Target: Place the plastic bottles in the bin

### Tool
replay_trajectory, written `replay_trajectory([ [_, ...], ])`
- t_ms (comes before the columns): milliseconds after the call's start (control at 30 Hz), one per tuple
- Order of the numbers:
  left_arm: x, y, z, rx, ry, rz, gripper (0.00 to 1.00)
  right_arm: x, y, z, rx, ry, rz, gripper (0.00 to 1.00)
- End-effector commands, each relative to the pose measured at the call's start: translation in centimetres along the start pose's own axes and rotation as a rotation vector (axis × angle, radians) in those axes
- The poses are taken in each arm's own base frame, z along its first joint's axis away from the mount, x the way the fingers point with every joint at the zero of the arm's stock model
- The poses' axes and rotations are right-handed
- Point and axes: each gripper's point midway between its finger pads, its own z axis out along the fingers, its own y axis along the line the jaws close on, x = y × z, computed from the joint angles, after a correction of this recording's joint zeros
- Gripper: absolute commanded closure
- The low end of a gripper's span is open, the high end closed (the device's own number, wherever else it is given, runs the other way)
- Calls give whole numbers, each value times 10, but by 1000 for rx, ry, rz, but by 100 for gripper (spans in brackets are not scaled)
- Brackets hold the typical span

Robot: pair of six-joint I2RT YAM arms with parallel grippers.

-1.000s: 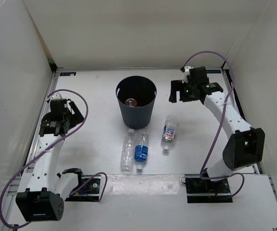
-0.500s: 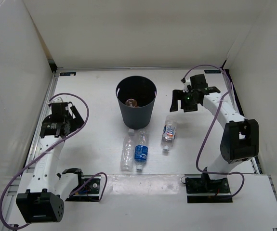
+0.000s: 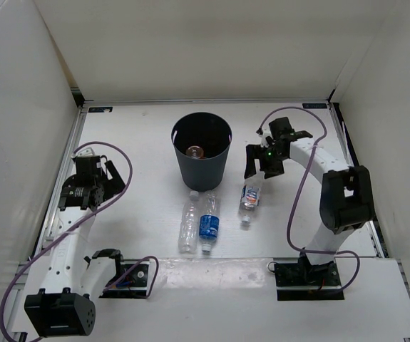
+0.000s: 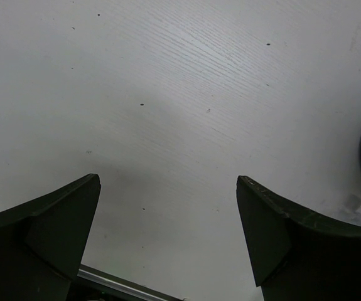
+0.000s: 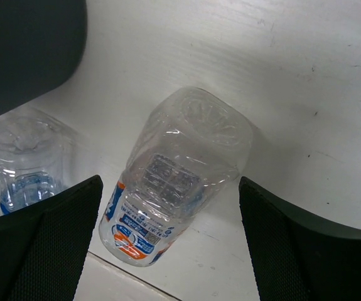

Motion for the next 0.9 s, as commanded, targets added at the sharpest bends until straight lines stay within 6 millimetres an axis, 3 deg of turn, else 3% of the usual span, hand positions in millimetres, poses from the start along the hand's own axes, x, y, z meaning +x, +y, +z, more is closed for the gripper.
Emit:
replay_trajectory([
  [0,-2,-1,-7,20,-15,8,0,12,3,5,1,53,1,10],
  [233,-5,-3,-24,45,-16,9,0,30,6,14,43,123,13,11],
  [567,1,7,-41,46,-60,4,0,49,5,9,129,233,-12,28],
  [667,-1,6,-42,50,-68,3,0,51,-2,8,165,283,-31,29],
  [867,0,9,-39,24,-51,0,0,54,-38,-2,233,331,12,38],
])
